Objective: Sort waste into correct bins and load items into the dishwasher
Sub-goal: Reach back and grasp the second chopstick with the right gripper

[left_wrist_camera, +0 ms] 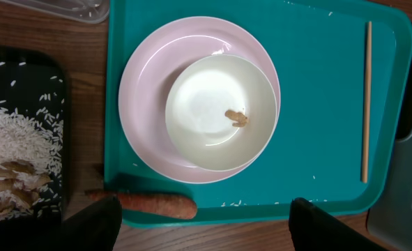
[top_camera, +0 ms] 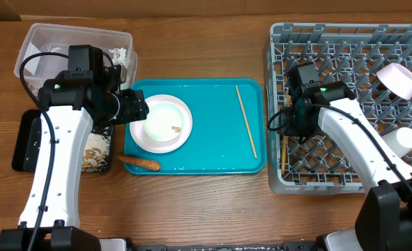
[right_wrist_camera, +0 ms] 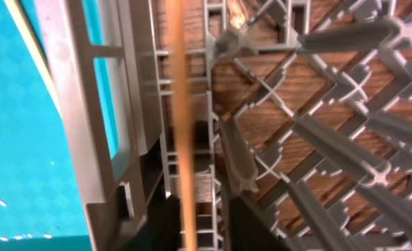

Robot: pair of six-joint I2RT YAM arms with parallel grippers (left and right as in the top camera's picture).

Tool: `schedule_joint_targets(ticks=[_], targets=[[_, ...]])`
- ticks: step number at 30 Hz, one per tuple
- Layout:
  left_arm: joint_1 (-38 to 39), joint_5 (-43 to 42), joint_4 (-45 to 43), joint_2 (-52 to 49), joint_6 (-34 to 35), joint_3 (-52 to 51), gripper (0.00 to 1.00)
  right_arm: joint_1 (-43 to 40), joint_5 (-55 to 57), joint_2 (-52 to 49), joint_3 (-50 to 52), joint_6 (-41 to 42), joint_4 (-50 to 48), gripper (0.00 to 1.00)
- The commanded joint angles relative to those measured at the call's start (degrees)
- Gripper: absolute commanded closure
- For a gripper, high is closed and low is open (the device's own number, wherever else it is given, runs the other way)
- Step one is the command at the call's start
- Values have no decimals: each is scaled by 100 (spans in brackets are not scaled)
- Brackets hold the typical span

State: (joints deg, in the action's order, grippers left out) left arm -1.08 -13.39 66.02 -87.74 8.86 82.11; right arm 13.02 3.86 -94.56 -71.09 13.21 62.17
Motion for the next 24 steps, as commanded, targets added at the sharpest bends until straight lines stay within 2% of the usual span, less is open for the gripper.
schedule_joint_targets(ticks=[1, 4, 11, 18, 24], targets=[[48, 26, -2, 26, 39, 55, 21, -7, 26, 37, -136, 7, 44, 70], [48, 26, -4, 26, 39, 55, 21, 7, -13, 109, -461, -42, 260, 64], [48, 26, -4, 26, 39, 55, 21, 345, -549, 295, -1589, -166, 286, 63], [48, 26, -2, 26, 39, 55, 21, 1069, -570, -83, -1432, -621, -201, 52], [48, 26, -2, 26, 39, 55, 21, 1137, -485, -1043, -1403, -616, -201, 50]])
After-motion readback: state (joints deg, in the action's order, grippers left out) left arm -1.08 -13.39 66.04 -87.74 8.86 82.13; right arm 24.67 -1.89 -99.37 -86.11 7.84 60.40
